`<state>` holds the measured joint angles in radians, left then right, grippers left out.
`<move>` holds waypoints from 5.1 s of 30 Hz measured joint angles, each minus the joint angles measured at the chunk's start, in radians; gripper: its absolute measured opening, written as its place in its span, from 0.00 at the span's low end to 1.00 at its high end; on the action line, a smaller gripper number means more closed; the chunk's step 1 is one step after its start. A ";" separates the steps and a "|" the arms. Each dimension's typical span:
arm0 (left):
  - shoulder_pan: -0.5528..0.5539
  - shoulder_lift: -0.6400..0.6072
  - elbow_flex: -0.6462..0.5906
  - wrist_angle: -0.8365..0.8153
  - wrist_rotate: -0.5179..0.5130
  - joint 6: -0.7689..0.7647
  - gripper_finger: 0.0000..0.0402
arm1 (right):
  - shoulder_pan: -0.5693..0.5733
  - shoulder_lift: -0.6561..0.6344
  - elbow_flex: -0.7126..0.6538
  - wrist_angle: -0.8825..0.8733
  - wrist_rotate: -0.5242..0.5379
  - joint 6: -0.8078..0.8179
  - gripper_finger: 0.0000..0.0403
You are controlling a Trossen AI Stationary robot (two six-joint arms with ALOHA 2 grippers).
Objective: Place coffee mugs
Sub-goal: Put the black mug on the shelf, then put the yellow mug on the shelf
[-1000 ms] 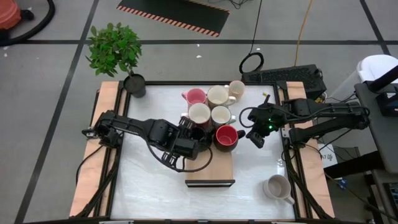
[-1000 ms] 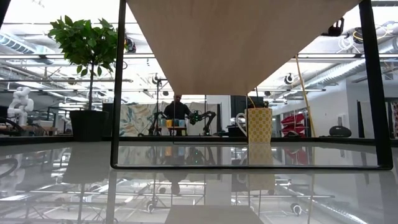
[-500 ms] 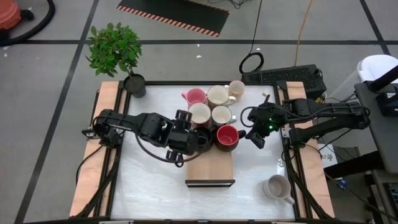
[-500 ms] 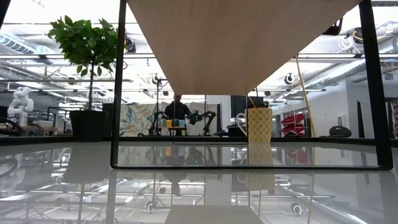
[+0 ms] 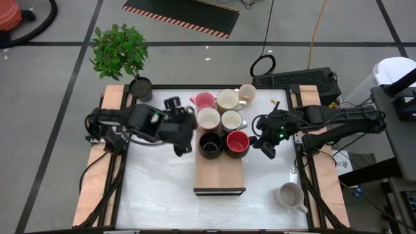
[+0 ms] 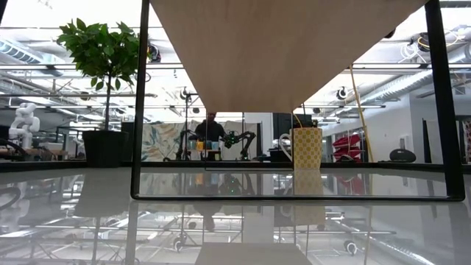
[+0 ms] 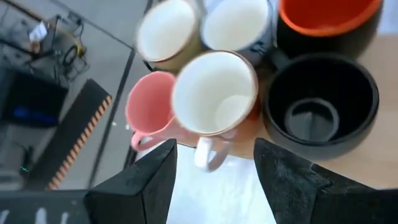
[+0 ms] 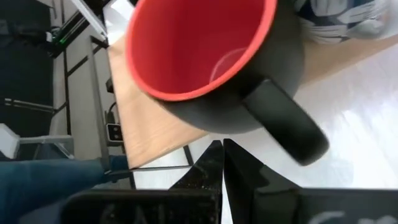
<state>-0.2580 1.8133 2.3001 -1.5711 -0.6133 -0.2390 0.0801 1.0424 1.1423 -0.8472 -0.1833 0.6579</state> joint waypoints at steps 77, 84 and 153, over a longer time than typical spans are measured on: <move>0.584 -0.230 -0.107 0.186 0.404 0.351 0.54 | -0.317 0.090 0.013 0.290 0.288 0.061 0.00; 0.611 -0.230 -0.107 0.129 0.404 0.165 0.54 | -0.379 0.149 0.044 0.261 0.194 -0.115 0.00; 0.100 -0.238 -0.507 0.237 0.134 -0.622 0.54 | -0.881 0.477 -0.057 0.302 -0.026 -1.439 0.29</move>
<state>-0.1585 1.5753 1.7927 -1.3338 -0.4795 -0.8610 -0.8010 1.5198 1.0855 -0.5453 -0.2093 -0.7812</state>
